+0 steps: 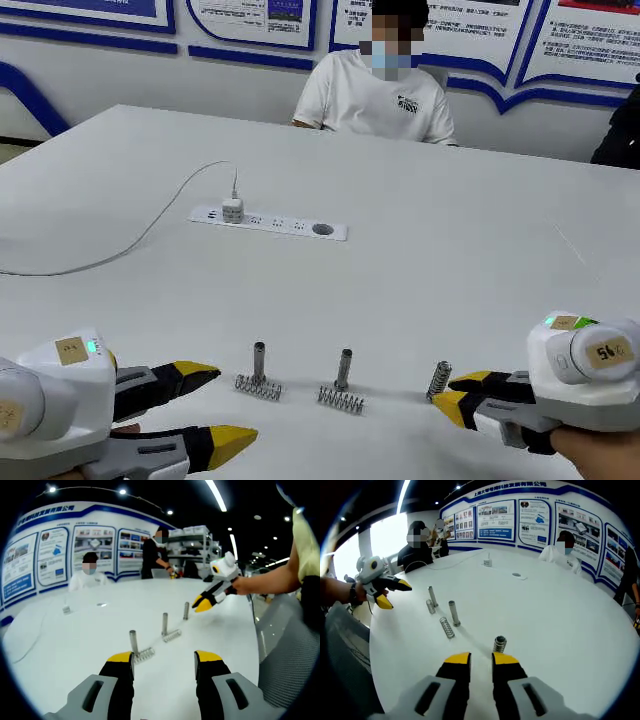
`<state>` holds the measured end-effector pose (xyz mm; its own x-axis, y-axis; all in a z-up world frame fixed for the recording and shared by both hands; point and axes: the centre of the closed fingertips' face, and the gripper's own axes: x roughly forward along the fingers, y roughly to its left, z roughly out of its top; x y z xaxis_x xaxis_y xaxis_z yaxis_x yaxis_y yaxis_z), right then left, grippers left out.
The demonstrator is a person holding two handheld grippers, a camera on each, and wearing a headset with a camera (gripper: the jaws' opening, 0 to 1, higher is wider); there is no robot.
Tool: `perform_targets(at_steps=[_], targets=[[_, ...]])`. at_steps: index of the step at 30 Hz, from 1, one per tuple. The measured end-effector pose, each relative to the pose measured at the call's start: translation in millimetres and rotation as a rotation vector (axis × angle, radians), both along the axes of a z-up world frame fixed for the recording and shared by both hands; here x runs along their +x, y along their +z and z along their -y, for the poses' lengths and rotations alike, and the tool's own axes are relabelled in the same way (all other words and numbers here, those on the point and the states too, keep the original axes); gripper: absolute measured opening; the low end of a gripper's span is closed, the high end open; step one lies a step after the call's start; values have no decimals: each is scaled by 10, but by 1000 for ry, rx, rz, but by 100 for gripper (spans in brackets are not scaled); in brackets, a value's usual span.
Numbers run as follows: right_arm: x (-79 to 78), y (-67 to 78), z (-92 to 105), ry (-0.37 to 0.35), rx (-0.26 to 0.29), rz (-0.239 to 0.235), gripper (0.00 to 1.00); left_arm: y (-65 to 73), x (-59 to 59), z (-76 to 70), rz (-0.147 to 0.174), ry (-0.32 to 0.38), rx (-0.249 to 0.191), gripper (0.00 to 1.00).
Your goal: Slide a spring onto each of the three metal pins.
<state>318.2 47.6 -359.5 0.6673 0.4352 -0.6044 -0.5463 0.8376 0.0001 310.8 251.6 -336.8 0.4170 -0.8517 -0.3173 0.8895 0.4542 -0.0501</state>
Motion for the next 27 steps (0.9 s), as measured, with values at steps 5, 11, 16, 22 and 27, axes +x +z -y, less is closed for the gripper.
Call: perform_targets(at_steps=[5,11,16,22,27], targets=[[-31,13,-142,35,0,2,18,4,-1,4,1,-1,-1,49],[-37,-9,-286,78,-3,-3,18,20,-2,11,3,-3,-3,49],[-27,-17,-391,116,-9,-3,18,17,-7,8,2,-3,1,49],[27,-23,-531,156,-13,2,18,14,-3,12,1,-7,5,49],[76,-82,-640,197,-24,-5,17,12,2,10,1,-8,7,49]])
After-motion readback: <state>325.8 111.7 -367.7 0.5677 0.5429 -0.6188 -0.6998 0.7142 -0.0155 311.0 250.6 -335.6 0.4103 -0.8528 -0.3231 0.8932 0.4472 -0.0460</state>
